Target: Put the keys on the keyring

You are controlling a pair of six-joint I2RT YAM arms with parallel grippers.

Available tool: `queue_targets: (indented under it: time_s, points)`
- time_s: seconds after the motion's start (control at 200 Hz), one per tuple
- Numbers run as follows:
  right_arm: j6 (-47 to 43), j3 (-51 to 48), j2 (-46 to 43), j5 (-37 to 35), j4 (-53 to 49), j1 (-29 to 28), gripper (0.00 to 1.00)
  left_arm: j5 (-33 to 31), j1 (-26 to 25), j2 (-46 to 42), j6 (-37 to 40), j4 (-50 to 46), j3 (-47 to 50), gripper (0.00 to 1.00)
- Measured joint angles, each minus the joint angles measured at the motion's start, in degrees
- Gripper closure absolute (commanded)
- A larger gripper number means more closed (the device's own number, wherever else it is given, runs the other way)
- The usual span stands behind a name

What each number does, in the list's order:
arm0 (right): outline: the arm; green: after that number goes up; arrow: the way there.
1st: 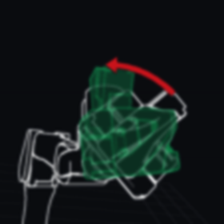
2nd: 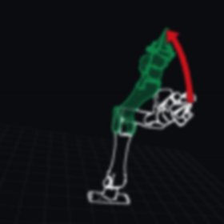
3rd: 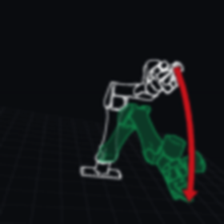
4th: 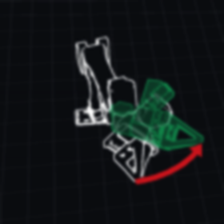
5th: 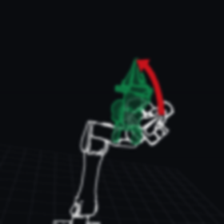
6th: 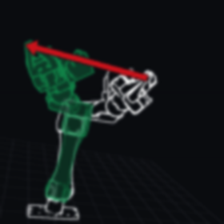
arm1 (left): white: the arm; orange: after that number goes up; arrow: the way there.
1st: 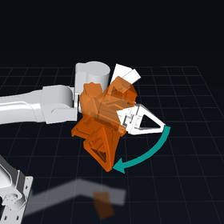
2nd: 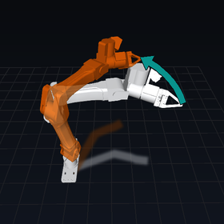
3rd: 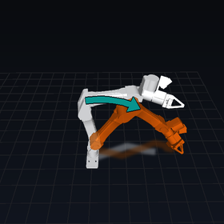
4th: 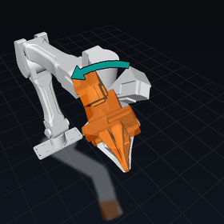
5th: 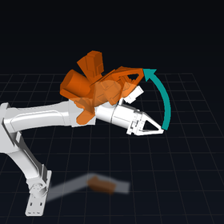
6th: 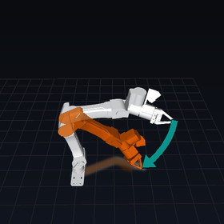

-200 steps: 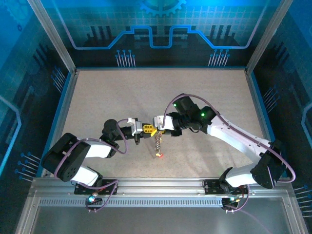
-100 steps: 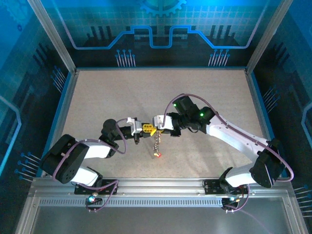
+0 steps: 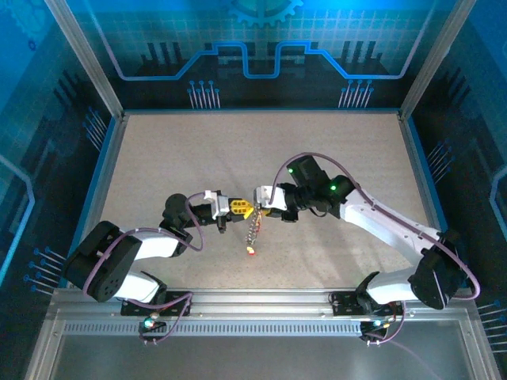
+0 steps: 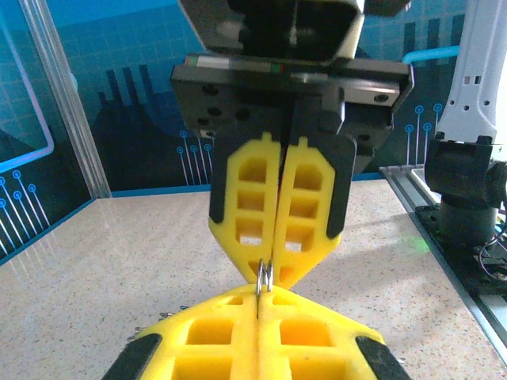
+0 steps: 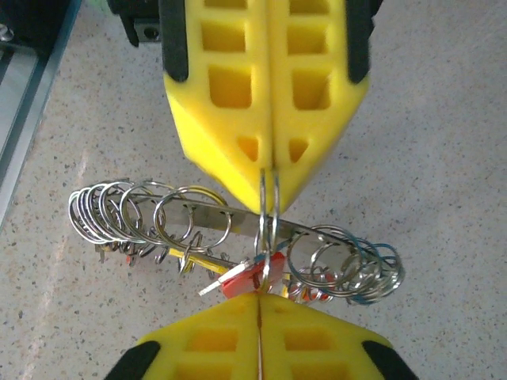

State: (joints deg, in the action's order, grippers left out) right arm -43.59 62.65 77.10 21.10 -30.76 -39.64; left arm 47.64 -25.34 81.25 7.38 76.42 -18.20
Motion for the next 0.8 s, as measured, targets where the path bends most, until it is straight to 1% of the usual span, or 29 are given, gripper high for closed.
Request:
queue_targets:
  time_s: [0.29,0.6,0.67,0.74,0.8]
  points:
    - [0.0,-2.56,-4.37,3.15,2.34,1.07,0.84,0.02,0.0,0.0,-0.28,0.0,-0.11,1.0]
    - [0.04,-2.56,-2.8,4.72,3.3,0.96,0.88,0.22,-0.07,0.0,-1.51,0.0,-1.95,1.0]
    - [0.09,-2.56,-2.05,4.7,3.37,0.96,0.92,0.2,-0.33,0.0,-1.49,0.04,-2.23,1.0]
    - [0.09,-2.56,-1.81,4.72,3.37,0.96,0.91,0.22,-0.72,0.0,-1.49,0.09,-2.34,1.0]
    - [0.15,-2.56,-1.81,4.7,3.43,0.96,0.88,0.2,-1.03,0.0,-1.49,0.17,-2.34,1.0]
